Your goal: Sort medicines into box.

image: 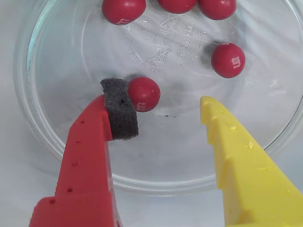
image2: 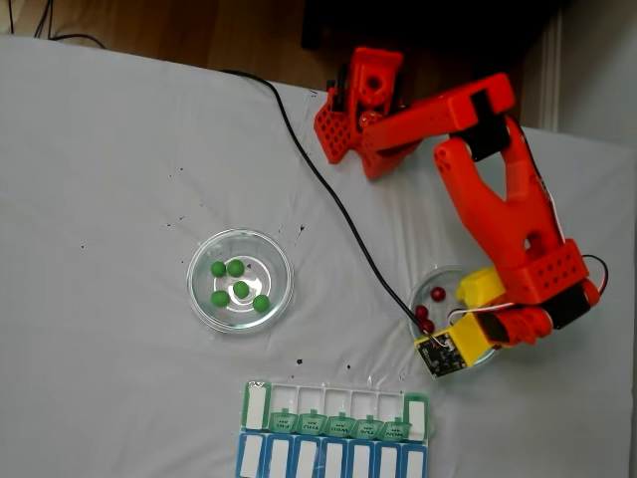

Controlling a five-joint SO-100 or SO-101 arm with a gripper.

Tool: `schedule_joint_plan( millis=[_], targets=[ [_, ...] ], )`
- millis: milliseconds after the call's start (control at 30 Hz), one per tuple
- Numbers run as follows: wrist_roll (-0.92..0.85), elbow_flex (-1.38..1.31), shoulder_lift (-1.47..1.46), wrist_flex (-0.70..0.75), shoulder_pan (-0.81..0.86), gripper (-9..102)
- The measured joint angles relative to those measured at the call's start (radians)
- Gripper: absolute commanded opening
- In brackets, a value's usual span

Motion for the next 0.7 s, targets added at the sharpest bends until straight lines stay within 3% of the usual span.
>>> schedule_joint_plan(
  millis=[700],
  targets=[
    [0.000,-0.002,-0.025,-0.025,-0.014,24]
  ],
)
